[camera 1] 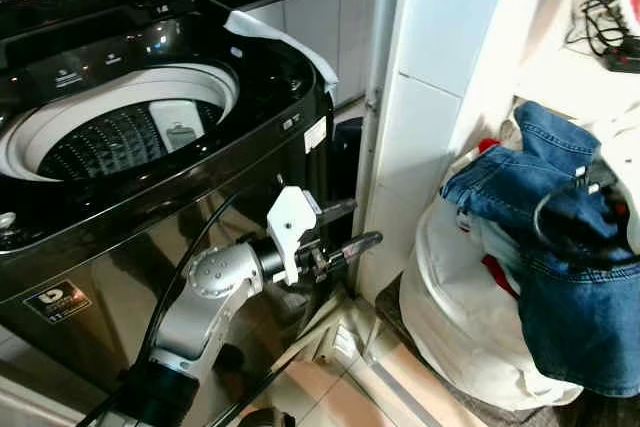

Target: Clothes washing

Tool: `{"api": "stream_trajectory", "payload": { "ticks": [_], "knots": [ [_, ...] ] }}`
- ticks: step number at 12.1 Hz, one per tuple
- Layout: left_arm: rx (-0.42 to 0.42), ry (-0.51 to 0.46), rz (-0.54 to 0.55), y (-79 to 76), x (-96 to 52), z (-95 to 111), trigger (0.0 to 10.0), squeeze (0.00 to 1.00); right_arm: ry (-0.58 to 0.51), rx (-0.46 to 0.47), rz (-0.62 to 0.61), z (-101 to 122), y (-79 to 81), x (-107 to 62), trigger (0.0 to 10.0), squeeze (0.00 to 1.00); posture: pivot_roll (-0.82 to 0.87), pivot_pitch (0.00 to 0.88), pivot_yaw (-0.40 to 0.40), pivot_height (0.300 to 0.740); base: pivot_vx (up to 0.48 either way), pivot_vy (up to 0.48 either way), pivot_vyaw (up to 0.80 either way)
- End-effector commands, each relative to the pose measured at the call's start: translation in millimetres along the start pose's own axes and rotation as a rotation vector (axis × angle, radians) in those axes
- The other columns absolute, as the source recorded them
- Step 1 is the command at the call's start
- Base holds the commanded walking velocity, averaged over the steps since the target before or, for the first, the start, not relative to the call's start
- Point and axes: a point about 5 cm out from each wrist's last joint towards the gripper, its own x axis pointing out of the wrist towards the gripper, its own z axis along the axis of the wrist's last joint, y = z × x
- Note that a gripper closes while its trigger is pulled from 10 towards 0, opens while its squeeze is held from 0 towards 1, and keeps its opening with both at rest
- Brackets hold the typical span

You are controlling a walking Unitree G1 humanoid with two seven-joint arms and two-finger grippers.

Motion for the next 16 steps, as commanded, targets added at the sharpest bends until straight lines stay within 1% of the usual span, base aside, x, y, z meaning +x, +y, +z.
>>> {"api": "stream_trajectory", "payload": {
  "ticks": [1,3,4,5,6,8,10,16],
  "knots": [
    [0.011,0.014,0.005,3.6,-0.9,0.0,10.0,0.0,0.017,-0.032,-0.014,-2.6,-2.2,0.5,10.0,0.0,-0.02,0.0,0.056,0.74,0.0,0.0,0.0],
    [0.012,0.018,-0.005,4.7,0.5,1.0,10.0,0.0,0.039,-0.042,0.013,-10.3,2.4,6.1,10.0,0.0,-0.02,0.0,0.067,0.74,0.0,0.0,0.0],
    [0.013,0.021,-0.019,3.7,2.5,2.0,10.0,0.0,0.065,-0.033,0.021,-19.0,4.6,10.7,7.5,0.0,-0.02,0.0,0.063,0.74,0.0,0.0,0.0],
    [0.016,0.02,-0.021,3.6,3.4,3.3,10.0,0.0,0.089,-0.042,0.017,-26.1,4.6,13.8,2.4,0.0,-0.01,0.0,0.058,0.74,0.0,0.0,0.0],
    [0.014,0.019,-0.019,3.5,3.7,3.6,10.0,0.0,0.102,-0.045,-0.003,-30.4,1.8,16.8,0.0,0.0,-0.01,0.0,0.054,0.74,0.0,0.0,0.0],
    [0.013,0.021,-0.016,3.0,4.1,3.1,10.0,0.0,0.092,-0.044,-0.025,-30.1,-3.5,20.2,0.0,0.0,-0.01,0.0,0.052,0.74,0.0,0.0,0.0],
    [0.013,0.02,-0.014,3.6,4.9,3.8,10.0,0.0,0.087,-0.045,-0.026,-30.9,-5.4,21.1,0.0,0.0,-0.01,0.0,0.052,0.74,0.0,0.0,0.0],
    [0.009,0.02,-0.01,4.3,4.7,4.0,10.0,0.0,0.069,-0.039,-0.025,-29.8,-5.9,21.1,0.0,0.0,-0.01,0.0,0.053,0.74,0.0,0.0,0.0]
  ]
}}
